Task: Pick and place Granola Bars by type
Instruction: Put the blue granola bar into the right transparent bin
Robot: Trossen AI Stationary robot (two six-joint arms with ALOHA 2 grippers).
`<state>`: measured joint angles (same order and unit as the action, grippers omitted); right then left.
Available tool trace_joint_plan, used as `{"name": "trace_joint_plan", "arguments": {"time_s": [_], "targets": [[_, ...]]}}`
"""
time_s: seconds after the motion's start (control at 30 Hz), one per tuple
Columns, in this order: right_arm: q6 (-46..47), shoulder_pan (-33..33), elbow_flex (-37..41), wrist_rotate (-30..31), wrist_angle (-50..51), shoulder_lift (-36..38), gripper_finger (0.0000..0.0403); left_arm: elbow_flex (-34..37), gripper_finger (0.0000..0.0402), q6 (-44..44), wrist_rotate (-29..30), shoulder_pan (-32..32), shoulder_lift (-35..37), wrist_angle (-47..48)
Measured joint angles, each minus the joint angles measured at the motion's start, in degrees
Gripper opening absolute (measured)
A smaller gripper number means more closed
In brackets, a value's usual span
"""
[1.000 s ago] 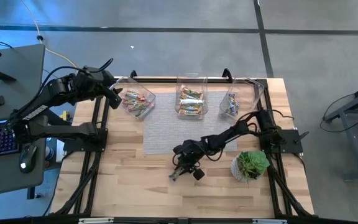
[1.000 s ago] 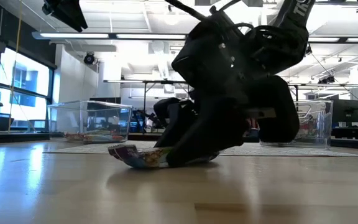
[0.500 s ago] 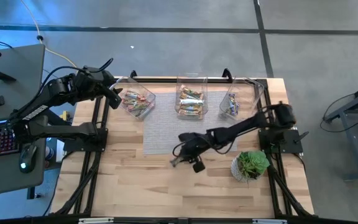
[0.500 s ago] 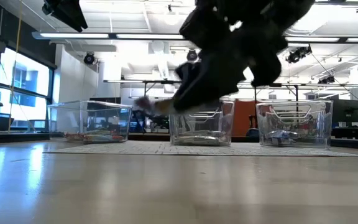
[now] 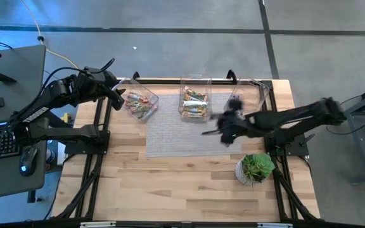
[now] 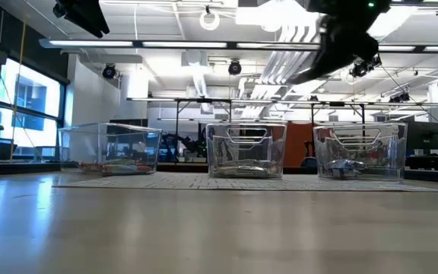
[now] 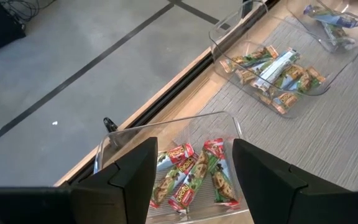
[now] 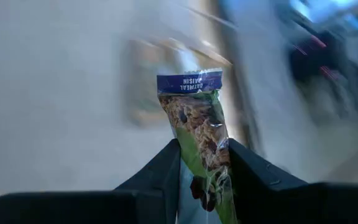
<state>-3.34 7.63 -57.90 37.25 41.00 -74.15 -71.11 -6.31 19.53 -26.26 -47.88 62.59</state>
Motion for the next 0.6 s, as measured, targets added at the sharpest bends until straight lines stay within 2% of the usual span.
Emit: {"name": "trace_joint_plan", "arguments": {"time_s": [0.1,0.17,0.27,0.37,0.47,0.6], "targets": [[9.07,-2.38,2.76,6.84,5.40,6.66,0.0098,0.02,0.0205,-0.02,0.00,0.00,0.02,0.02],[16.98,-4.82,6.01,8.39,6.41,11.01,0.0098,0.00,0.0205,0.00,0.00,0.01,0.01,0.02],[28.19,-8.98,12.82,9.87,4.44,17.08,0.0098,0.01,0.0205,0.00,0.00,0.01,0.01,0.04],[35.49,-13.05,20.99,10.27,-0.96,21.84,0.0098,0.00,0.0205,0.00,0.00,0.02,0.02,0.07],[37.82,-16.75,28.58,9.63,-9.51,24.69,0.0098,0.02,0.0205,0.00,0.00,0.00,0.00,0.09],[35.72,-21.22,36.47,10.40,-22.53,25.54,0.0098,0.00,0.0205,0.00,0.00,0.01,0.00,0.11]]}}
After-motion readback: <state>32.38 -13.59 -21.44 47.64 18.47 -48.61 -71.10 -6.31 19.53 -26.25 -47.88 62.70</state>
